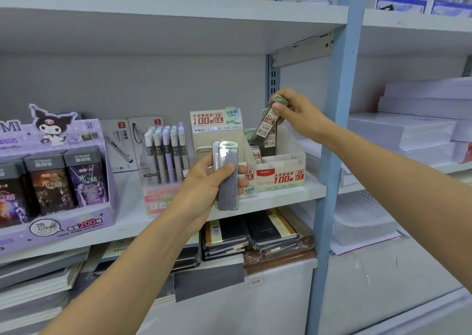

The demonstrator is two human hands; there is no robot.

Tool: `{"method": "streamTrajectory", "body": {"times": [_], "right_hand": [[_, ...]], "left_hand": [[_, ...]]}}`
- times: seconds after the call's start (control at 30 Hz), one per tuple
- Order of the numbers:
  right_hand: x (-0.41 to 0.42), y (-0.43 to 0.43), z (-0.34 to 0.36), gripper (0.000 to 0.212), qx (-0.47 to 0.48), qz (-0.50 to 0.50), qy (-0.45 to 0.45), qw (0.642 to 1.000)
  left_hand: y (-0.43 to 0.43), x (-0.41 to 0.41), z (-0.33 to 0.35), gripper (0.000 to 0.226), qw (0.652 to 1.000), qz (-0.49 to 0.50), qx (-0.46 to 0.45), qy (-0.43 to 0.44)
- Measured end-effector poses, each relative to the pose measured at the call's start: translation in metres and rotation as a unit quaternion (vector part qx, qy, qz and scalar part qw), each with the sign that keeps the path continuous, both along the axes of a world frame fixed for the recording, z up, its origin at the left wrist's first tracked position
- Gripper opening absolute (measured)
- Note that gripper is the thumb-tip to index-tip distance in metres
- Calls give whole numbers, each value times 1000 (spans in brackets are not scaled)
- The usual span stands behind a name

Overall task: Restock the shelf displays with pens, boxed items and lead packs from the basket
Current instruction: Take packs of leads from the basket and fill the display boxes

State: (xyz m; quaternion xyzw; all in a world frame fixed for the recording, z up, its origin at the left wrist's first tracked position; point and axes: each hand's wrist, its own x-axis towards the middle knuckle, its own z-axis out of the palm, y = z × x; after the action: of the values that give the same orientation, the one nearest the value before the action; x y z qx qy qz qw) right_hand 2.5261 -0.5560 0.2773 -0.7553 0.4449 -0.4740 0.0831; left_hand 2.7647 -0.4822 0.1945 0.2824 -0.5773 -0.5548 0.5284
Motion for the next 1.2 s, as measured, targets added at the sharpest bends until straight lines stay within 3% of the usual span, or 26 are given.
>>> {"method": "streamTrajectory", "body": {"times": [0.33, 0.47, 0.57, 0.67, 0.87, 1.03, 1.1, 1.2], "right_hand": [[-6, -3, -19, 11, 45, 13, -63, 997], [-13, 8, 2, 10, -51, -23, -100, 993], [-18, 14, 11, 13, -139, -103, -54, 983], [-16, 14, 3, 17, -159, -137, -17, 978], [-8, 6, -15, 18, -69, -179, 59, 980], [-3, -3, -29, 25, 67, -175, 121, 975], [1, -1, -31, 33, 63, -192, 97, 974], [7, 11, -27, 32, -35, -228, 49, 972]], "left_hand": [[1, 2, 1, 23, 1000, 0, -7, -12], [0, 1, 1, 25, 1000, -2, -5, -9], [-1, -1, 0, 27, 1000, -3, -4, -9], [0, -2, -1, 28, 1000, -4, -5, -8], [2, -1, -2, 27, 1000, -7, 0, -12], [3, 5, -4, 25, 1000, -9, 3, -9], [4, 7, -5, 26, 1000, -8, 8, -6], [6, 8, -5, 26, 1000, -6, 8, -10]]}}
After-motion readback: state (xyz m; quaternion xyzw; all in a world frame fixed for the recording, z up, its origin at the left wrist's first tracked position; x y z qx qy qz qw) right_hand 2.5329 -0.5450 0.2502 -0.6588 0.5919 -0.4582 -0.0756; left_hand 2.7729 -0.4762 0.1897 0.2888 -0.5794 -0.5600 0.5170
